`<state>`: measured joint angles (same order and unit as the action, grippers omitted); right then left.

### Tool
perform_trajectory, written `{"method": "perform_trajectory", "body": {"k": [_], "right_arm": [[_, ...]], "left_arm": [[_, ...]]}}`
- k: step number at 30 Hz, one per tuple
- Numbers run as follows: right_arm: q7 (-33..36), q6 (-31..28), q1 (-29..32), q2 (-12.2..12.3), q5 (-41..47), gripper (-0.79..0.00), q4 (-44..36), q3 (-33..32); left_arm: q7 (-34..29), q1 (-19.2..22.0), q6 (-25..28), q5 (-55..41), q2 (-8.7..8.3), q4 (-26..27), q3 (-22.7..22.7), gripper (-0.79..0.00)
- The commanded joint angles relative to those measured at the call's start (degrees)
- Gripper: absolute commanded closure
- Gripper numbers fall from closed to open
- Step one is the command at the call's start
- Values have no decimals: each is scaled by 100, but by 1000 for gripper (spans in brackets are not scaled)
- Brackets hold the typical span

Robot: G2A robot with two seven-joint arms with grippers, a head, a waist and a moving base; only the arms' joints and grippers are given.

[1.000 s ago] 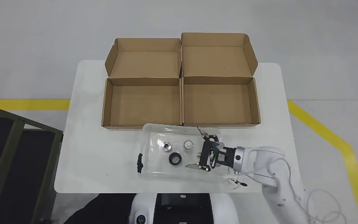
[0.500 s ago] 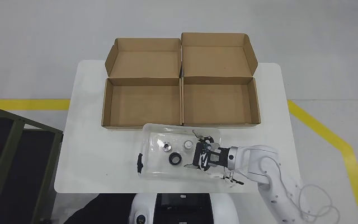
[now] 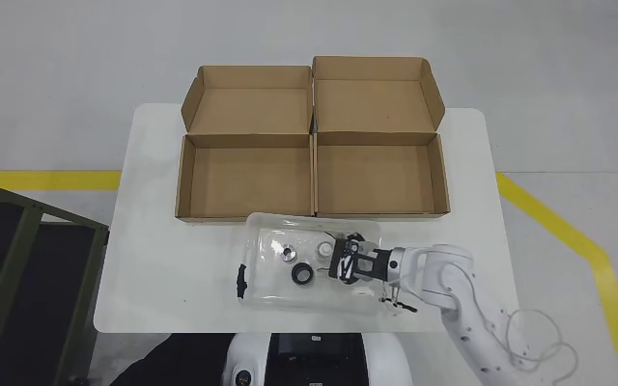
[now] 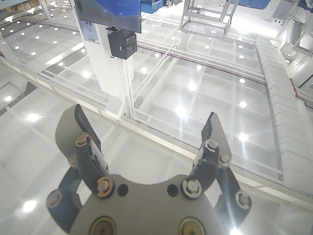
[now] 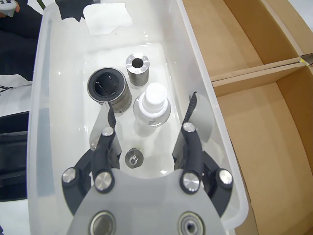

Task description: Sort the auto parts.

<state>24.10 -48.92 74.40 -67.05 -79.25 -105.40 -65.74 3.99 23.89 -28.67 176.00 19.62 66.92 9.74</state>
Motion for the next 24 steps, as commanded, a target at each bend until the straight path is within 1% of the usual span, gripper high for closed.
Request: {"method": "perform_trajectory", "body": {"k": [1,2,8,9,10,11,14,19,24], "right_arm": [[-16,1,-44,1,8,-419,60,35],[-23,16,-65,2,10,-391,94,49],[-51,55,-143,14,7,-360,192,124],[-51,51,-151,17,14,-326,201,131],[-49,37,-161,21,19,-259,207,138],[-48,25,-169,24,33,-212,216,145],[-90,-22,-190,36,88,0,222,157],[-73,-64,-139,71,50,0,16,142],[-114,-50,21,128,3,0,-356,-16]], "left_arm": [[0,0,0,0,0,0,0,-785],[0,0,0,0,0,0,0,-785],[0,0,0,0,0,0,0,-785],[0,0,0,0,0,0,0,-785],[0,0,0,0,0,0,0,-785],[0,0,0,0,0,0,0,-785],[0,0,0,0,0,0,0,-785],[0,0,0,0,0,0,0,-785],[0,0,0,0,0,0,0,-785]]}}
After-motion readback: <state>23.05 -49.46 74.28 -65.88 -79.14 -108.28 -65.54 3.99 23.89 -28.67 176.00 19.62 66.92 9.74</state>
